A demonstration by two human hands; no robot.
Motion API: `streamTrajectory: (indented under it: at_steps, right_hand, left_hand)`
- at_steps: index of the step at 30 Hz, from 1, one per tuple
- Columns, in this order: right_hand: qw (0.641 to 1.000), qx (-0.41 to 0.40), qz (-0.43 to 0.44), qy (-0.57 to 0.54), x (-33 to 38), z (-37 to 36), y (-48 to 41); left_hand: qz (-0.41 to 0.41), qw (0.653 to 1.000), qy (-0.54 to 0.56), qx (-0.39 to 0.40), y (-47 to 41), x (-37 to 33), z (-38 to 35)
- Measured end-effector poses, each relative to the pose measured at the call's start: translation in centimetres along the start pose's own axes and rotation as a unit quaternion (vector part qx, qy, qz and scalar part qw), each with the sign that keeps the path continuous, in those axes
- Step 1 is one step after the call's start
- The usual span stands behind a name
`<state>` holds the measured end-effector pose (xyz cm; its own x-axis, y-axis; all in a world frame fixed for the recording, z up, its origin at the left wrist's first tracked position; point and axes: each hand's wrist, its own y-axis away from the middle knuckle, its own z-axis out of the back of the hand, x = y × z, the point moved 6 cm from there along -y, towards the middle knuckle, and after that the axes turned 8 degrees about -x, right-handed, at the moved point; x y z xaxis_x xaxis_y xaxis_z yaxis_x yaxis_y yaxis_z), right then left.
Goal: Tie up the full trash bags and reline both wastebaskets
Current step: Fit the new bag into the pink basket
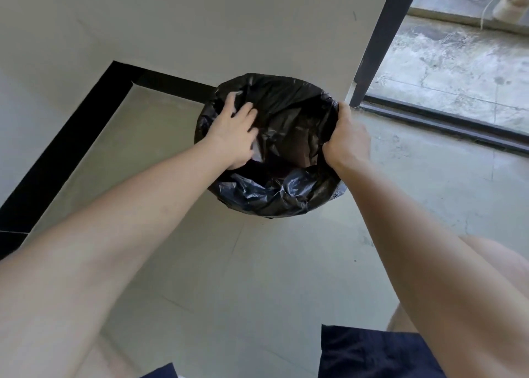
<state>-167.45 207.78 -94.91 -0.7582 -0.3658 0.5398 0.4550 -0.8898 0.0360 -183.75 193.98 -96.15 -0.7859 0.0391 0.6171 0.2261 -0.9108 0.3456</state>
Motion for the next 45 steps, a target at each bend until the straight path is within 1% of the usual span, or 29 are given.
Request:
streamTrajectory:
  at_steps: [2, 4, 6, 8, 10, 11, 12, 13, 15, 16, 17, 19, 21, 24, 26, 28, 29, 31, 32, 33, 34, 35, 36, 38, 39, 40, 42, 43, 45]
  right_hand:
    - [1.000, -0.012, 0.007, 0.007, 0.0, -0.1, -0.1]
    - [1.000, -0.021, 0.014, 0.007, -0.1, -0.3, -0.2]
    - [1.000, -0.024, 0.015, 0.008, -0.1, -0.4, -0.2]
    - [1.000, -0.026, 0.016, 0.007, -0.1, -0.5, -0.3]
    - [1.000, -0.021, 0.015, 0.003, -0.2, -0.4, -0.3]
    - [1.000, -0.020, 0.017, 0.004, -0.2, -0.4, -0.3]
    - [1.000, -0.019, 0.021, 0.009, -0.1, -0.5, -0.3]
    - [0.999, -0.016, 0.028, 0.018, 0.0, -0.6, -0.4]
    - [0.998, 0.003, 0.047, 0.041, 0.7, -0.7, -0.7]
    - [0.997, 0.024, 0.054, 0.051, 0.9, -0.8, -0.8]
    - [0.996, 0.051, 0.051, 0.061, 1.0, -0.9, -0.8]
    - [0.993, 0.078, 0.011, 0.086, 0.9, -0.4, -0.7]
    - [0.994, 0.049, -0.038, 0.086, 0.9, 0.7, 0.3]
    - [0.993, 0.055, -0.051, 0.093, 0.8, 0.6, 3.4]
    - [0.989, 0.084, -0.032, 0.115, 0.7, -0.1, 4.7]
    - [0.991, 0.090, -0.024, 0.093, 0.9, -0.2, 4.5]
    - [0.992, 0.096, -0.024, 0.072, 1.0, -0.3, 4.2]
    - [0.992, 0.119, -0.042, -0.016, 1.0, -0.2, 3.6]
    - [0.986, 0.109, -0.079, -0.101, 0.8, 0.1, 3.3]
    - [0.972, 0.077, -0.125, -0.182, 0.1, 0.6, 3.1]
    - [0.958, 0.034, -0.160, -0.235, -0.6, 1.1, 3.1]
    - [0.954, -0.001, -0.174, -0.242, -1.2, 1.3, 3.2]
    - [0.958, -0.022, -0.169, -0.231, -1.5, 1.2, 3.5]
    - [0.952, -0.040, -0.163, -0.257, -1.8, 0.0, 4.1]
    - [0.941, -0.046, -0.171, -0.288, -1.8, -0.6, 4.2]
    - [0.930, -0.055, -0.182, -0.313, -1.9, -1.0, 4.2]
    - [0.913, -0.069, -0.204, -0.346, -2.0, -1.5, 3.7]
    - [0.908, -0.070, -0.209, -0.356, -2.0, -1.7, 3.6]
    - [0.912, -0.073, -0.210, -0.344, -2.1, -1.8, 3.8]
  left_hand:
    - [0.015, 0.998, -0.026, 0.055, -0.5, 0.4, -1.8]
    - [0.034, 0.998, -0.004, 0.052, -0.7, 0.4, -2.0]
    - [0.050, 0.997, 0.051, 0.008, -0.6, 0.0, -1.0]
    - [0.087, 0.977, 0.172, -0.087, 0.4, 0.6, 0.9]
    - [0.171, 0.931, 0.253, -0.200, 2.6, 2.2, 2.4]
    - [0.229, 0.909, 0.270, -0.222, 3.8, 3.0, 2.3]
    - [0.286, 0.888, 0.293, -0.208, 5.1, 3.5, 1.7]
    - [0.336, 0.864, 0.337, -0.167, 6.2, 3.5, 0.6]
    - [0.406, 0.782, 0.469, -0.065, 7.5, 2.6, -1.8]
    - [0.427, 0.737, 0.522, -0.035, 7.7, 2.1, -2.6]
    - [0.447, 0.704, 0.551, -0.032, 7.7, 1.8, -3.0]
    - [0.476, 0.671, 0.566, -0.049, 7.6, 1.8, -2.7]
    - [0.501, 0.644, 0.575, -0.055, 7.8, 1.6, -2.5]
    - [0.537, 0.606, 0.584, -0.062, 8.5, 1.0, -2.4]
    - [0.552, 0.588, 0.588, -0.064, 8.6, 0.9, -2.1]
    - [0.552, 0.573, 0.602, -0.069, 8.4, 0.7, -1.9]
    - [0.547, 0.558, 0.620, -0.070, 8.4, 0.6, -2.0]
    - [0.534, 0.504, 0.672, -0.094, 8.6, 0.7, -2.5]
    - [0.538, 0.475, 0.686, -0.118, 8.9, 1.2, -2.7]
    - [0.547, 0.459, 0.685, -0.146, 9.2, 1.8, -3.0]
    - [0.556, 0.448, 0.679, -0.171, 9.3, 2.4, -3.4]
    - [0.557, 0.427, 0.688, -0.184, 9.3, 2.7, -3.8]
    - [0.547, 0.383, 0.722, -0.178, 8.9, 2.5, -4.4]
    - [0.503, 0.259, 0.812, -0.143, 7.8, 1.0, -5.0]
    - [0.495, 0.209, 0.833, -0.133, 7.6, 0.5, -5.1]
    - [0.494, 0.177, 0.841, -0.131, 7.6, 0.3, -5.2]
    - [0.477, 0.134, 0.858, -0.138, 7.2, 0.3, -5.6]
    - [0.465, 0.121, 0.866, -0.141, 7.1, 0.3, -5.7]
    - [0.459, 0.130, 0.869, -0.136, 7.2, 0.1, -5.8]
